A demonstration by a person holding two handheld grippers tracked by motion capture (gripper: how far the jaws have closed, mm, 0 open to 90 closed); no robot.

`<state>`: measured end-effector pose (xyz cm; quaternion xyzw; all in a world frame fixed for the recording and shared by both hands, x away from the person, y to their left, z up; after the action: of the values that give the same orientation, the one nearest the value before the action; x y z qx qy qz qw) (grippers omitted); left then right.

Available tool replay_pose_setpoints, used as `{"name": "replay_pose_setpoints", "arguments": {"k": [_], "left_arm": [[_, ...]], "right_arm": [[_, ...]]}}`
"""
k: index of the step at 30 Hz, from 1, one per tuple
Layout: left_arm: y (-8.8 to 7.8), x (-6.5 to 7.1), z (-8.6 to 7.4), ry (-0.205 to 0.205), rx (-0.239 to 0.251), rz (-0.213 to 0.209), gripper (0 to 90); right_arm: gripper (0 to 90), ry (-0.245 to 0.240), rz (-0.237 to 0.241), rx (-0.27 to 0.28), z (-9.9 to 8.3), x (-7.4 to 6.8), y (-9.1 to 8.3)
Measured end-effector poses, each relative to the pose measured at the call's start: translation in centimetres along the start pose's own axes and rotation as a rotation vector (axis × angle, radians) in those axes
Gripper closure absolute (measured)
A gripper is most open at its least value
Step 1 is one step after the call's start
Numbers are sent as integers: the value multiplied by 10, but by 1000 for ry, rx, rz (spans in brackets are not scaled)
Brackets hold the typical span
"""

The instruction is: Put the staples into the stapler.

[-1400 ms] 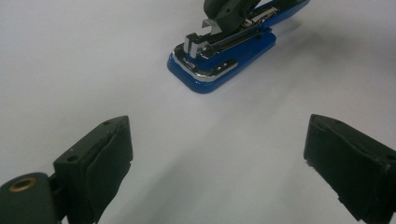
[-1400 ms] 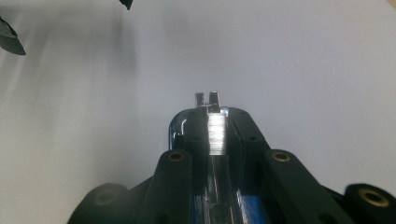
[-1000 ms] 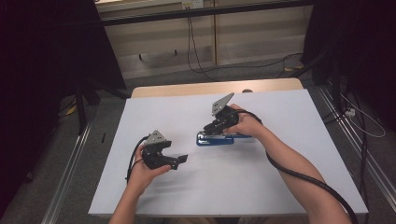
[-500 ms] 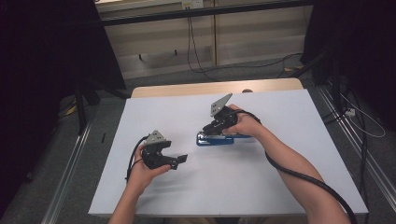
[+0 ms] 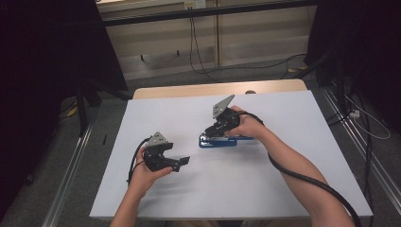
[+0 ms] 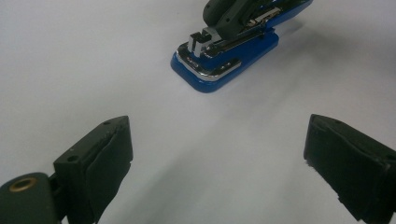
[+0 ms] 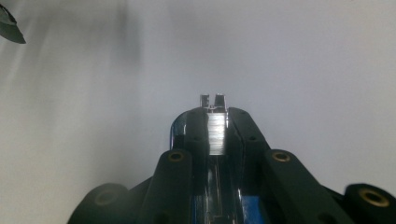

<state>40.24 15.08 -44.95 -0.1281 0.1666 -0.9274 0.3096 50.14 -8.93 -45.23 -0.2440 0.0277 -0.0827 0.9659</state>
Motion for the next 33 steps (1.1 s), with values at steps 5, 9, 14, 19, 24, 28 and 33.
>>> {"name": "replay_pose_setpoints", "arguments": {"k": [5,9,14,19,24,28,33], "left_arm": [[0,0,0,0,-3,-2,82],[0,-1,0,2,-4,1,82],[1,0,0,2,-4,0,82],[0,-1,0,2,-4,2,82],[1,0,0,-1,-4,-2,82],[1,-1,-1,3,-8,-3,82],[2,-1,-1,0,-6,2,82]], "right_arm": [[792,2,3,3,0,0,2],[792,1,4,5,0,0,3],[792,5,6,12,1,1,5],[792,7,8,14,1,1,6],[788,13,9,15,1,1,6],[736,19,6,19,1,1,7],[677,34,-12,35,1,1,4]]}}
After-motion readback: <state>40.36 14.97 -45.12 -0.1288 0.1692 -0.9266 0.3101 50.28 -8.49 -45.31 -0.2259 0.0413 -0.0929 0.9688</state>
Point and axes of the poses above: each handheld gripper's, and its own axes: y roughly forward along the jaws, z roughly out of its top, x roughly to its right, the point moved 3 cm from there along y, roughly forward along the jaws, and after that the axes turned 13 degrees about x, right-handed, at the moved point
